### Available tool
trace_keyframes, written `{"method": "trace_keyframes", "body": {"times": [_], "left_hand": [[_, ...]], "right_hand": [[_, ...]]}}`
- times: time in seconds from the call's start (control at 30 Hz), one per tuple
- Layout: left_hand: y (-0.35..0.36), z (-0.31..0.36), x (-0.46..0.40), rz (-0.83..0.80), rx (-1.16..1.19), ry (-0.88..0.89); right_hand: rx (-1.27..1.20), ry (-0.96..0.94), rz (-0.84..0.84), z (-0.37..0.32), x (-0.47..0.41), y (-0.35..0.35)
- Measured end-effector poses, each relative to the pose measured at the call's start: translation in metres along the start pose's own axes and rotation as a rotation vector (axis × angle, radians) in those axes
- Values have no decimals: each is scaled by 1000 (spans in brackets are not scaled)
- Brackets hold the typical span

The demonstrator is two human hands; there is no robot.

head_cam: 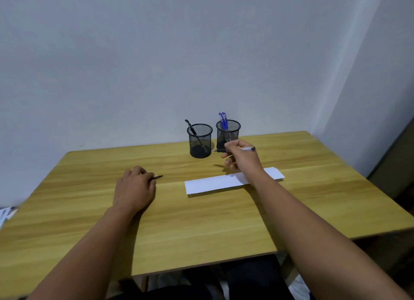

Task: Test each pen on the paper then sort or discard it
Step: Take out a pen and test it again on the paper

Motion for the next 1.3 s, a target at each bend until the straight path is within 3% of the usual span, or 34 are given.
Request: {"method": "trace_keyframes", "body": {"times": [0.2, 0.37, 0.47, 0.87, 1.07, 1.3], "left_hand": [[-2, 0, -2, -12, 144, -43], [-15, 28, -7, -78, 720, -120], [-18, 41, -9, -120, 889, -144], [-22, 70, -15, -190, 1022, -108], [-25, 87, -24, -57, 1316, -264], [-35, 109, -49, -106, 1154, -179]], "right_hand": [[19, -41, -146, 4, 12, 22], [75, -102, -200, 8, 17, 33], [59, -108, -229, 6, 20, 37], [101, -113, -294, 5, 19, 33], [172, -75, -369, 11, 22, 37], [99, -89, -325, 14, 15, 43]]}}
Point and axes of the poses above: each hand's wrist, its own x-axis away from the middle knuckle, its own y-axis out of the palm, z = x × y, the point moved 1 cm from there along -x, towards the middle knuckle, and after that the axes turned 13 degrees about x, right-handed, at the moved point
